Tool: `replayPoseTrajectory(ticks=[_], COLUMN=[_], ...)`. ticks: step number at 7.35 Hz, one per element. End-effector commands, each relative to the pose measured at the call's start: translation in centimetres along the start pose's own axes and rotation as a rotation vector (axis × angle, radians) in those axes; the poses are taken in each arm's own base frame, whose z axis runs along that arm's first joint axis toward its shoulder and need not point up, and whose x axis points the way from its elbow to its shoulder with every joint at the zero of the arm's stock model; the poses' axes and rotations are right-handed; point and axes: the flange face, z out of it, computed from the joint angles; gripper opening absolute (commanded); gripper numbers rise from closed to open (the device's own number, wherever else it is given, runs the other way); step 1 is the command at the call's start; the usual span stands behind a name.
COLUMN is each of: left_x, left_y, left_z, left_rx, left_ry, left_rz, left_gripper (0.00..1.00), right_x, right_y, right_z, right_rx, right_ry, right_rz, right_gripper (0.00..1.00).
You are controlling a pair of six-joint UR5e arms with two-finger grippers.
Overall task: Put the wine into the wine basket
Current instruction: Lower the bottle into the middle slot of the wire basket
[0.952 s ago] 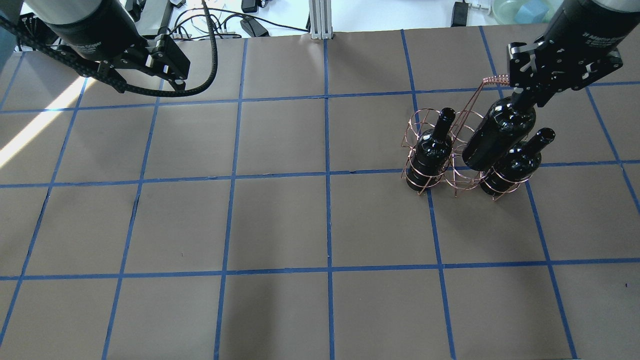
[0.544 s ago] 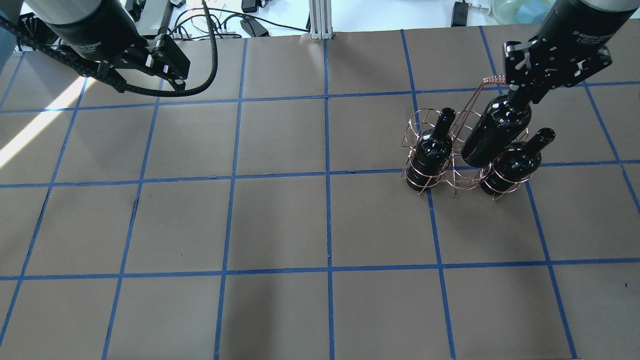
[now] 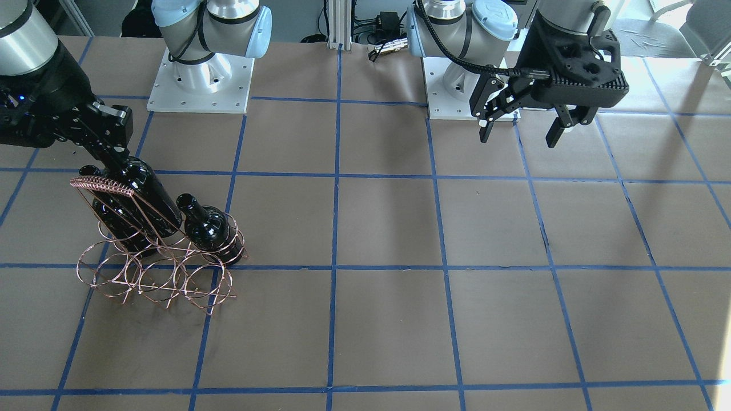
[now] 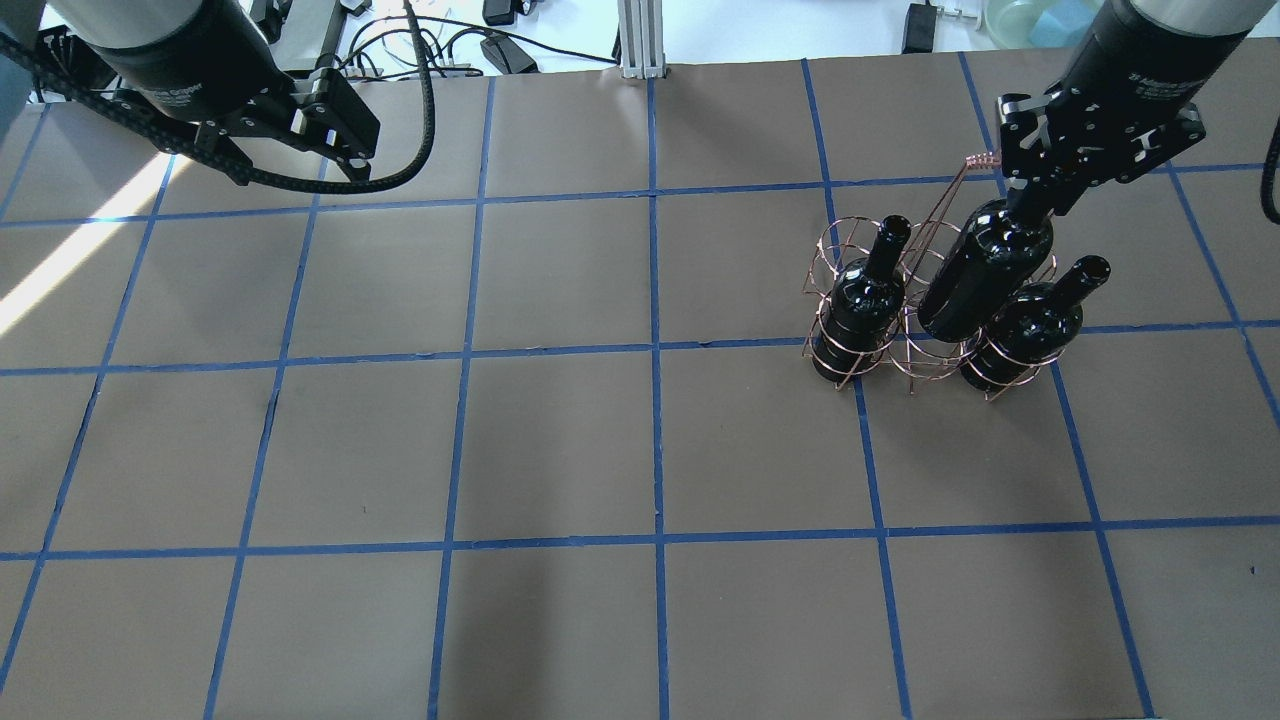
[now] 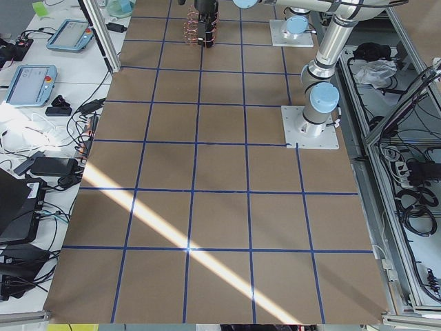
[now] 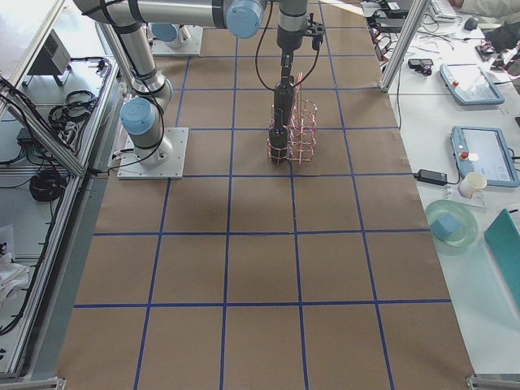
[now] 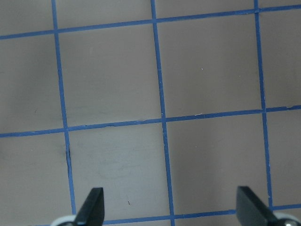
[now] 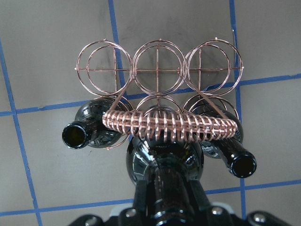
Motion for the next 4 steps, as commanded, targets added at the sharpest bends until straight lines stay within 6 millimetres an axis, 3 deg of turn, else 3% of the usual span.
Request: replayPoseTrajectory(ticks=[1, 4], left_x=[0.0, 0.0], left_y=[0.0, 0.0], left_z=[0.0, 0.0], left_rx=[0.0, 0.0], left_ry=[-0.002, 0.0], left_rz=[0.0, 0.0], left_gripper=[1.0, 1.0], right_x=[0.0, 0.1], right_y=[-0.4, -0.3], right_z=[1.3, 4.3], right_rx=[-0.025, -0.05], right_ry=[-0.003, -0.005], right_rz=[0.006, 0.005], right_gripper=[0.05, 0.05])
